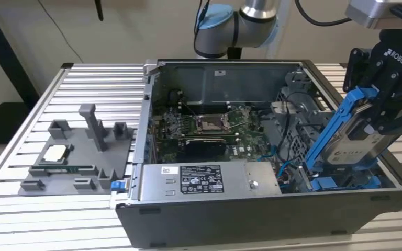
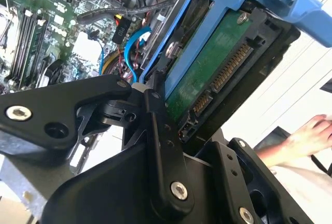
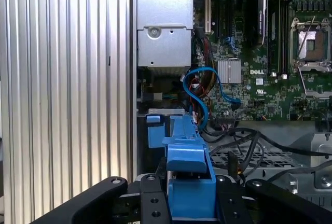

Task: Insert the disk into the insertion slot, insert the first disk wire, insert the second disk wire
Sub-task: 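Insert the disk into the insertion slot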

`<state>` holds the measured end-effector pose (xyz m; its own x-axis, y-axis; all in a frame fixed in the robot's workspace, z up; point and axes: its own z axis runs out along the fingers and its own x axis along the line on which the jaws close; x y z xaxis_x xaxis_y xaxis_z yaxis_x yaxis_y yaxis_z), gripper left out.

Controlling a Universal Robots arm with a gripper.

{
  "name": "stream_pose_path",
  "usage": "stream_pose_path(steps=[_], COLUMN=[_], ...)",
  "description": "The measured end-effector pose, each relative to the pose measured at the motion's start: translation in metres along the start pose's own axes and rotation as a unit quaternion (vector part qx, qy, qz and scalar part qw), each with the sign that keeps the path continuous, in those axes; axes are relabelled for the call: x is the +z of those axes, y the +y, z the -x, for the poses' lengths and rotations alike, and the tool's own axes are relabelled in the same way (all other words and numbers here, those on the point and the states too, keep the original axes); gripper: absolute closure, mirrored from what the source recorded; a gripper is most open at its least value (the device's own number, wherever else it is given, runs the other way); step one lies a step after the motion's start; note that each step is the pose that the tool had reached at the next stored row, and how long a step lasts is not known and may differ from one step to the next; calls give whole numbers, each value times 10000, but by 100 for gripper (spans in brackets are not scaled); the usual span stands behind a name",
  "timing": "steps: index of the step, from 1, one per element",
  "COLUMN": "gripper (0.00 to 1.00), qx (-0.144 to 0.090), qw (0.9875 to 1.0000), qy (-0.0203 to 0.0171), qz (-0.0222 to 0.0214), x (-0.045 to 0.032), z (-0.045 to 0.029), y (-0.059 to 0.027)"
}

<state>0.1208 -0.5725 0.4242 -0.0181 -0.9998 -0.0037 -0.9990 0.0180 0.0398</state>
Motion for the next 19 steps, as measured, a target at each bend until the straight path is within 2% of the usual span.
stream_pose_path(steps=[19], gripper=[67], qx=[-1], qw=[10000], qy=[-7], qz=[0], x=[75], z=[-3], y=[-25])
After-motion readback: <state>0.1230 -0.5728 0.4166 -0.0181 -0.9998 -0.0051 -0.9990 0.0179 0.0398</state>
